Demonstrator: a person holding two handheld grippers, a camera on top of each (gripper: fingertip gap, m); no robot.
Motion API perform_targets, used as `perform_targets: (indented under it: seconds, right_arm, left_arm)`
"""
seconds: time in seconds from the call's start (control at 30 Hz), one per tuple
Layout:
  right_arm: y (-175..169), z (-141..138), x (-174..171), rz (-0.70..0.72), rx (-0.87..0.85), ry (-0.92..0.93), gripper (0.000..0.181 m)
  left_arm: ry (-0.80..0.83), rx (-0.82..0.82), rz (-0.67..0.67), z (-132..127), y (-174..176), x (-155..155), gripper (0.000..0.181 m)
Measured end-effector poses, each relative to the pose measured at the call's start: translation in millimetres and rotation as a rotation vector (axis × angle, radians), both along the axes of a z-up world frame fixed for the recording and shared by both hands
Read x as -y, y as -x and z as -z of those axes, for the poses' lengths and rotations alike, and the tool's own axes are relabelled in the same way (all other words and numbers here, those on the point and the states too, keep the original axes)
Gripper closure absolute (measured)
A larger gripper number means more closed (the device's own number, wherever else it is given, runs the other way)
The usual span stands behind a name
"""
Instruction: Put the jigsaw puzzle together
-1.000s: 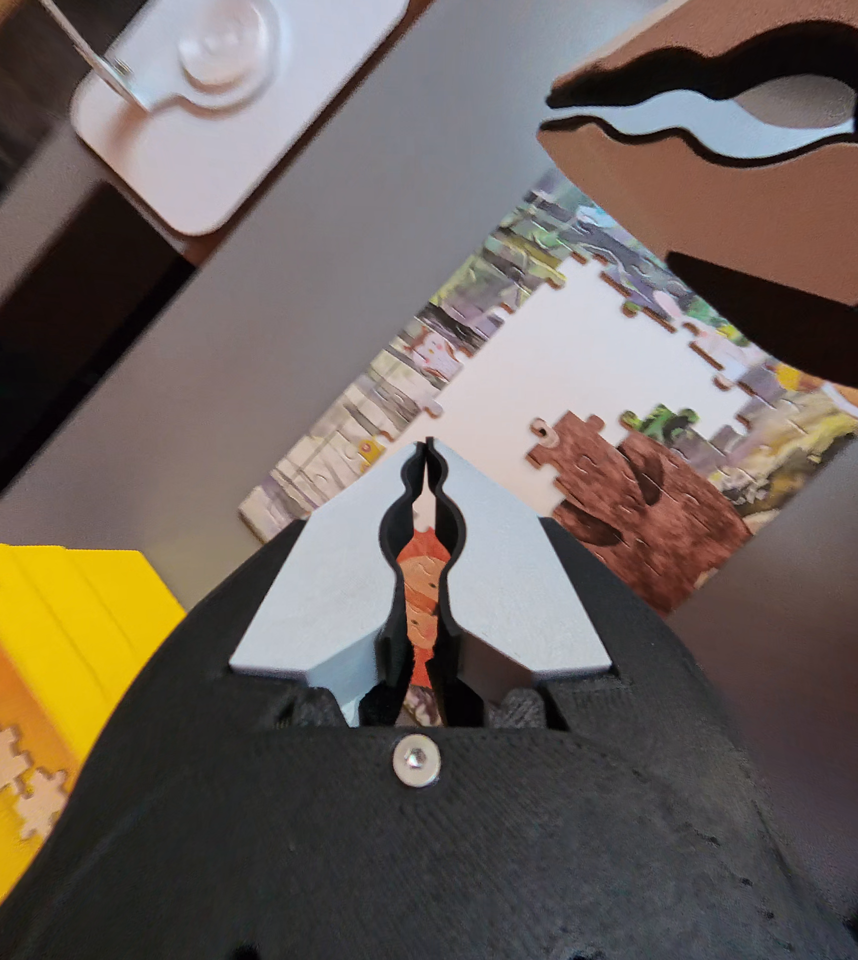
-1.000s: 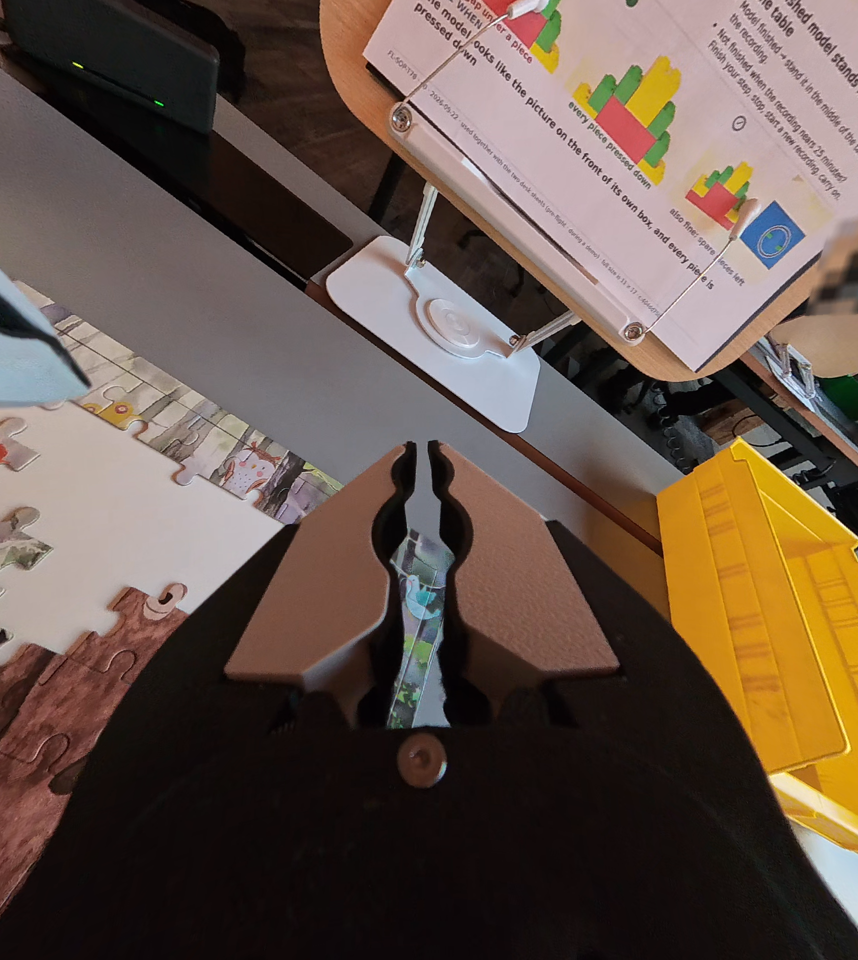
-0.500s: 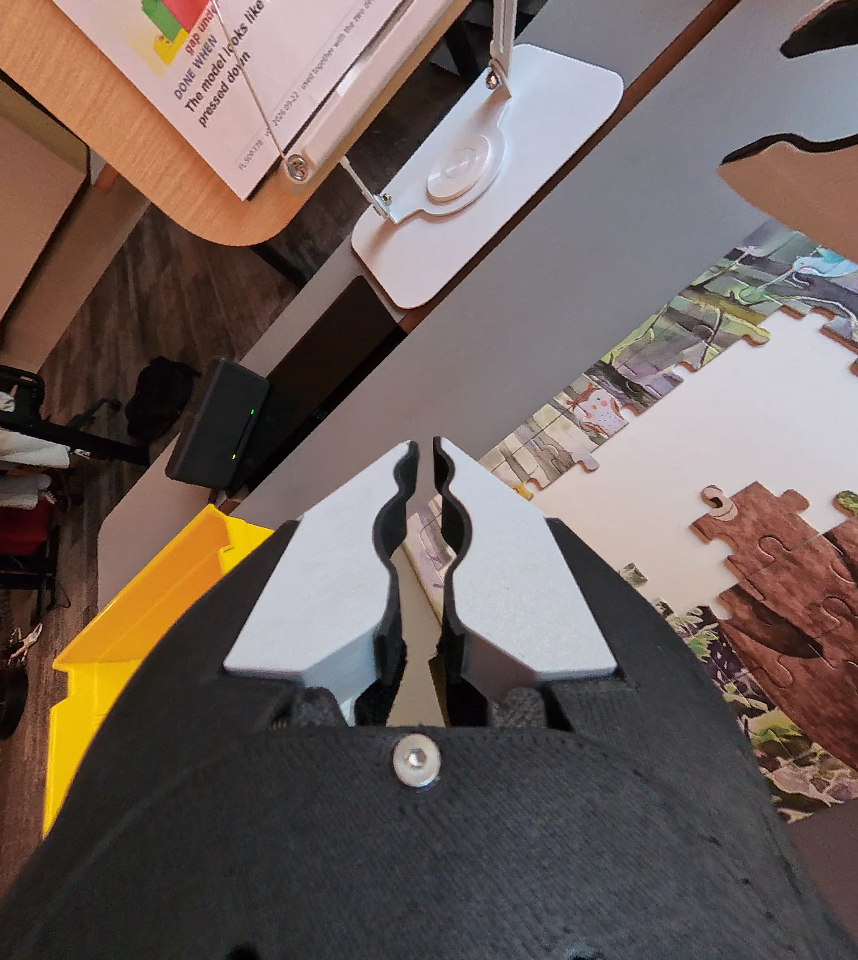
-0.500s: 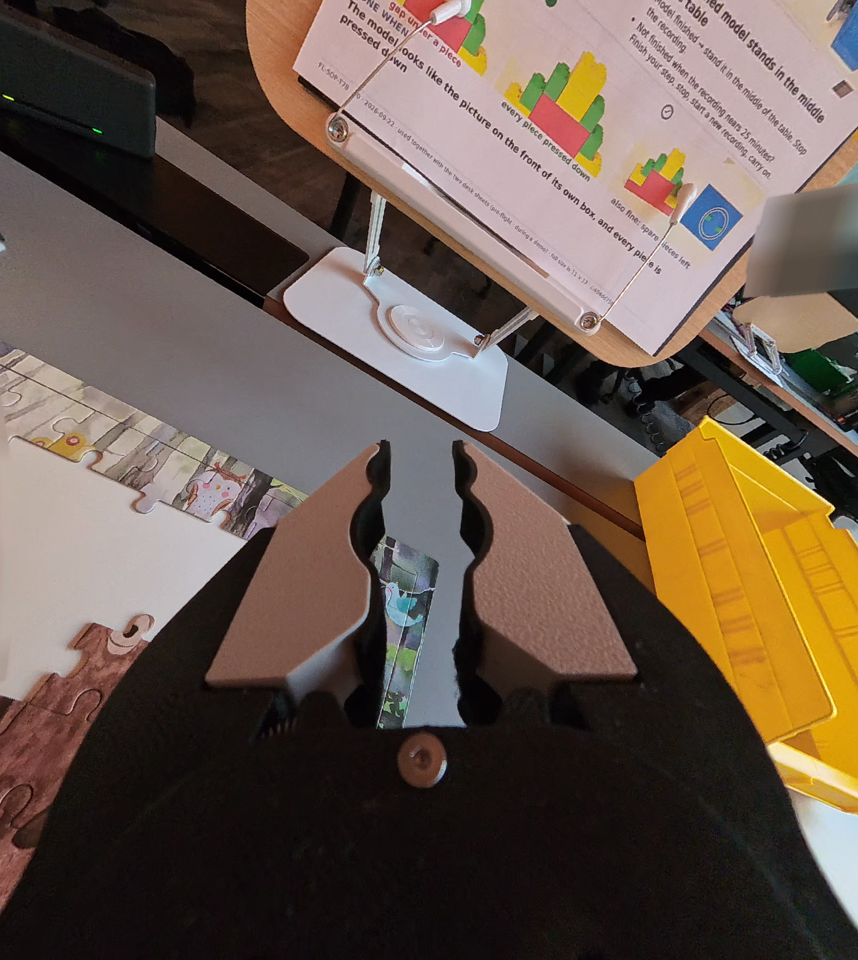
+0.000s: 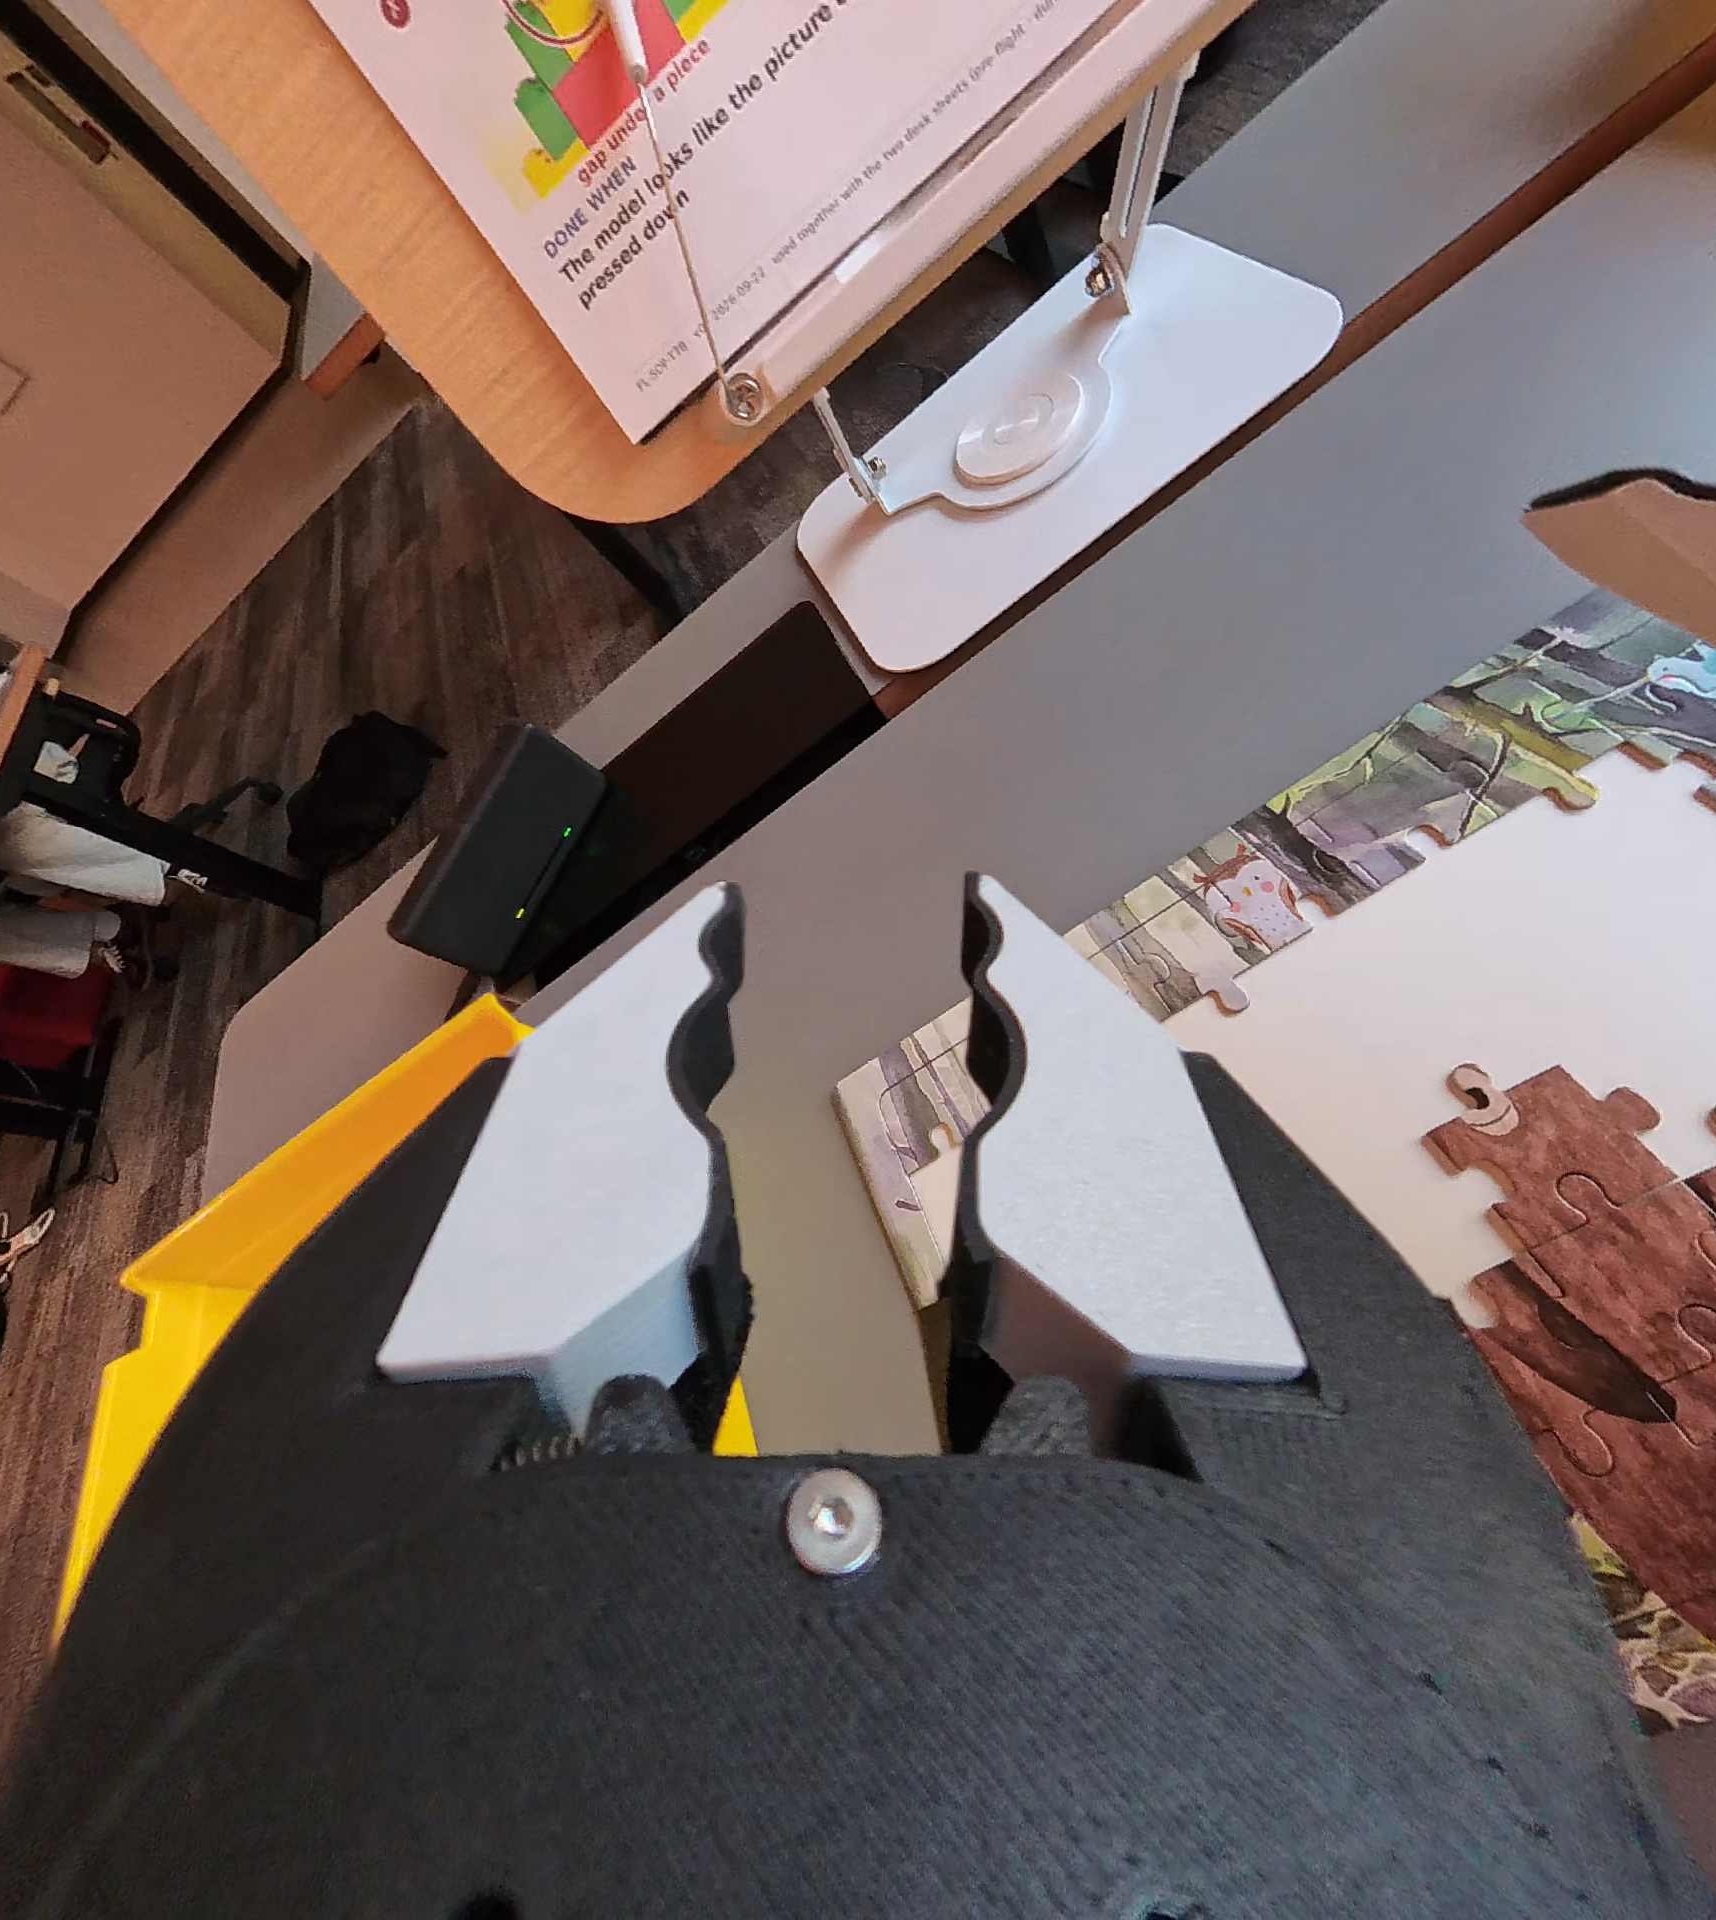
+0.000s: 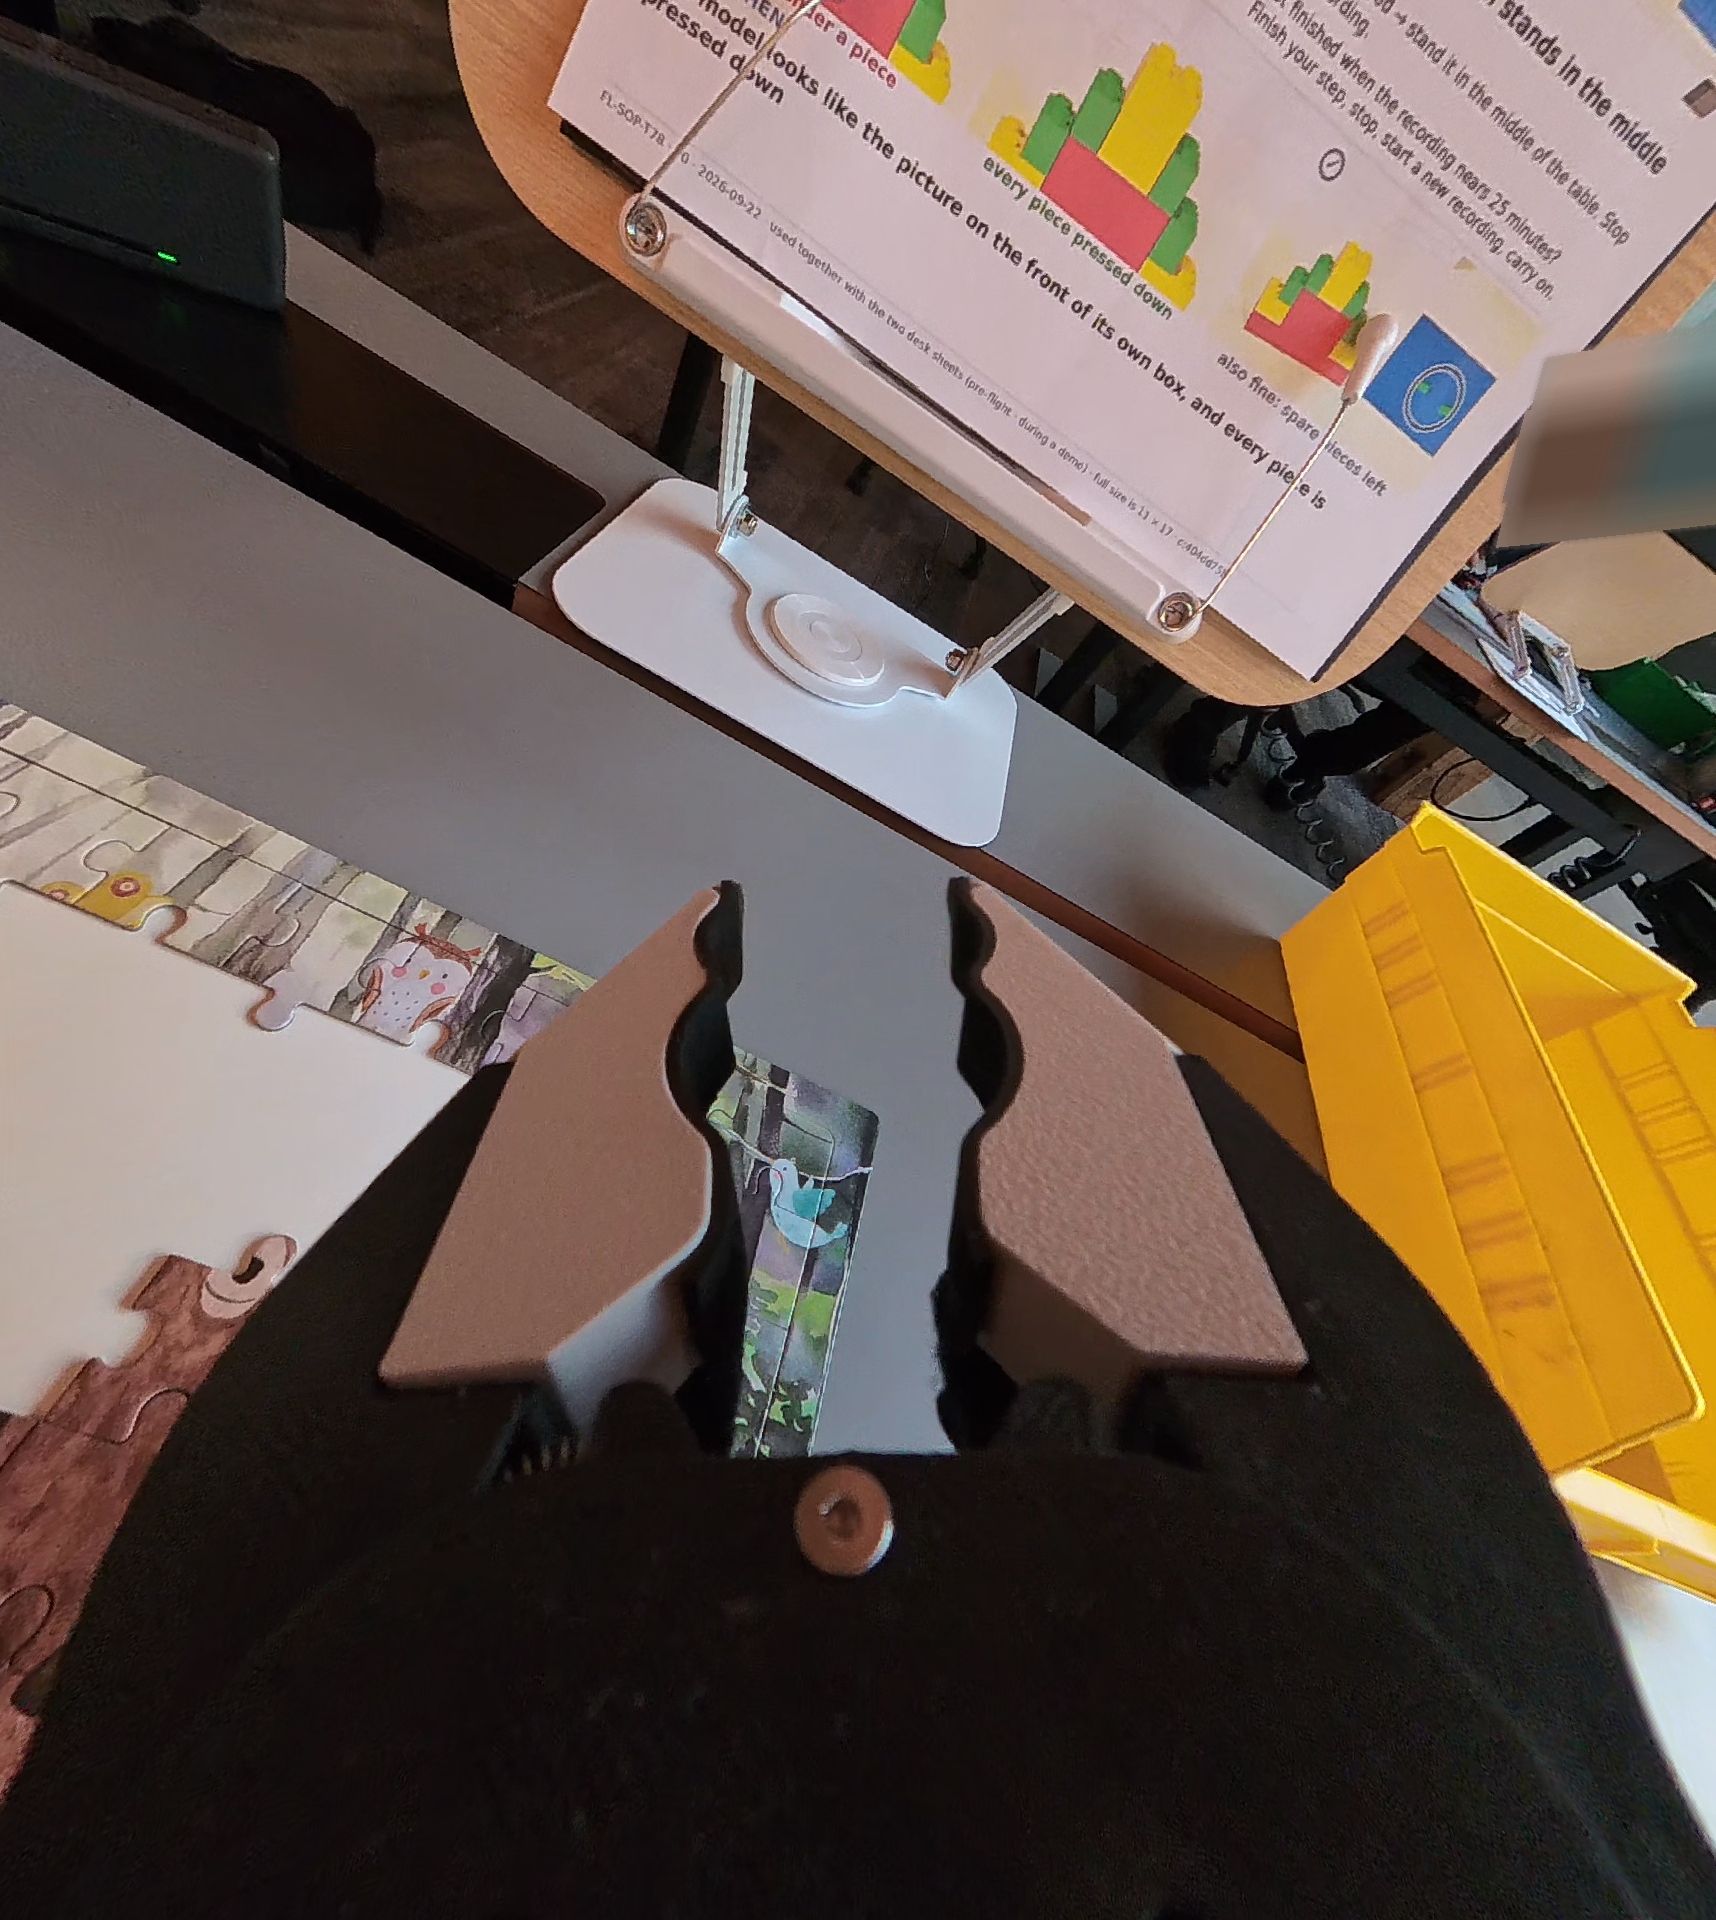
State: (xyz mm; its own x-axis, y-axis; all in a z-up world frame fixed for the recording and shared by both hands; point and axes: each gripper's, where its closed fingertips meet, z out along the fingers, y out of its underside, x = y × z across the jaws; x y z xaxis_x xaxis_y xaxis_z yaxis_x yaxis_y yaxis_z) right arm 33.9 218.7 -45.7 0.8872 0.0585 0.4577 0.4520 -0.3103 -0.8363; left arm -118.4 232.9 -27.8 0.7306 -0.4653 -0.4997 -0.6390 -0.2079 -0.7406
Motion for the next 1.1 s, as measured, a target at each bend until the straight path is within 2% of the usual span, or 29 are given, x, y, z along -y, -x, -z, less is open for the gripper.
perform_targets:
  seconds: [0.2,0.43,0.53,0.67,0.73,0.87,1.0,1.1]
  right_arm:
    - [-3,0,-1,0.011,0.009,0.001,0.133]
    - [-5,3,-1,0.013,0.023,0.012,0.127]
    - [-6,5,-2,0.012,0.024,0.022,0.124]
    - [-10,5,-3,0.021,0.033,0.026,0.119]
    - [-18,-1,-3,0.040,0.042,0.009,0.117]
    - [-39,-14,-4,0.073,-0.020,-0.020,0.113]
    - [-57,-14,-5,0.099,-0.077,-0.008,0.106]
    - [-65,-14,-6,0.103,-0.094,-0.010,0.106]
  left_arm:
    - [0.007,0.016,-0.030,-1,6,-4,0.122]
    - [0.031,0.022,-0.044,0,11,-6,0.115]
    - [0.029,0.033,-0.071,-9,23,-8,0.112]
    - [-0.026,0.060,-0.135,-32,51,-14,0.111]
    - [-0.082,0.091,-0.200,-54,80,-18,0.111]
    - [-0.145,0.252,-0.308,-95,141,-14,0.108]
    - [-0.129,0.346,-0.339,-102,171,-11,0.101]
    - [-0.131,0.354,-0.347,-101,178,-13,0.102]
